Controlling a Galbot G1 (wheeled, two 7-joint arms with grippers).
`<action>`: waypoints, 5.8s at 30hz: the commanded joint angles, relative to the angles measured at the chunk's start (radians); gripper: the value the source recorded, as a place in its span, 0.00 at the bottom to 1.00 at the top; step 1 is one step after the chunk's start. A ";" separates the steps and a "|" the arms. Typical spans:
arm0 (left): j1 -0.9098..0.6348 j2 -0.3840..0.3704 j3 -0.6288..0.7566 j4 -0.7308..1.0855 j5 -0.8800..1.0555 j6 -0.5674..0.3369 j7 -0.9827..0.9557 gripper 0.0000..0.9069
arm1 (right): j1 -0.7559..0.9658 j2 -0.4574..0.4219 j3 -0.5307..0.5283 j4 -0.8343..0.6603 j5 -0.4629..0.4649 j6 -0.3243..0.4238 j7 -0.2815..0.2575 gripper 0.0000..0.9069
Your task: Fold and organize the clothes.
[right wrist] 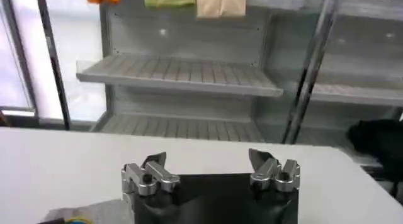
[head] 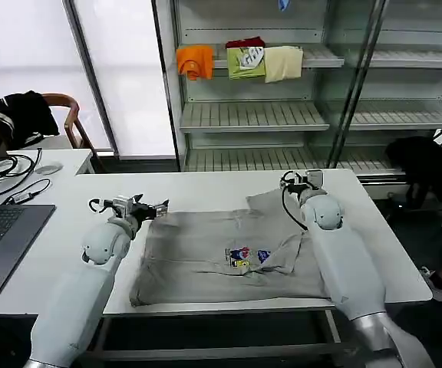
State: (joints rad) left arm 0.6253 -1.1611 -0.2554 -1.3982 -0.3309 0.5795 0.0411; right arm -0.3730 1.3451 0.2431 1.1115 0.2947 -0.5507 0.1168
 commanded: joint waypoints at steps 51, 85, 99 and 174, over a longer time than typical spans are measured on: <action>0.041 -0.021 0.017 0.051 0.004 -0.001 0.014 0.02 | -0.070 0.028 0.000 -0.057 -0.028 0.027 -0.004 0.00; 0.244 0.043 -0.062 -0.296 -0.024 -0.013 -0.011 0.02 | -0.391 -0.087 0.103 0.682 0.068 -0.027 0.030 0.00; 0.433 0.057 -0.102 -0.423 -0.003 -0.019 0.000 0.02 | -0.689 -0.087 0.217 0.863 0.073 -0.012 0.059 0.00; 0.614 -0.184 -0.244 -0.538 0.118 -0.003 -0.070 1.00 | -1.080 -0.104 0.431 1.195 0.073 0.078 0.157 1.00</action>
State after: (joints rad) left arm 1.2223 -1.2826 -0.4825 -1.9571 -0.2205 0.5736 -0.0203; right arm -1.4430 1.2531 0.6255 2.2731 0.3365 -0.4747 0.2714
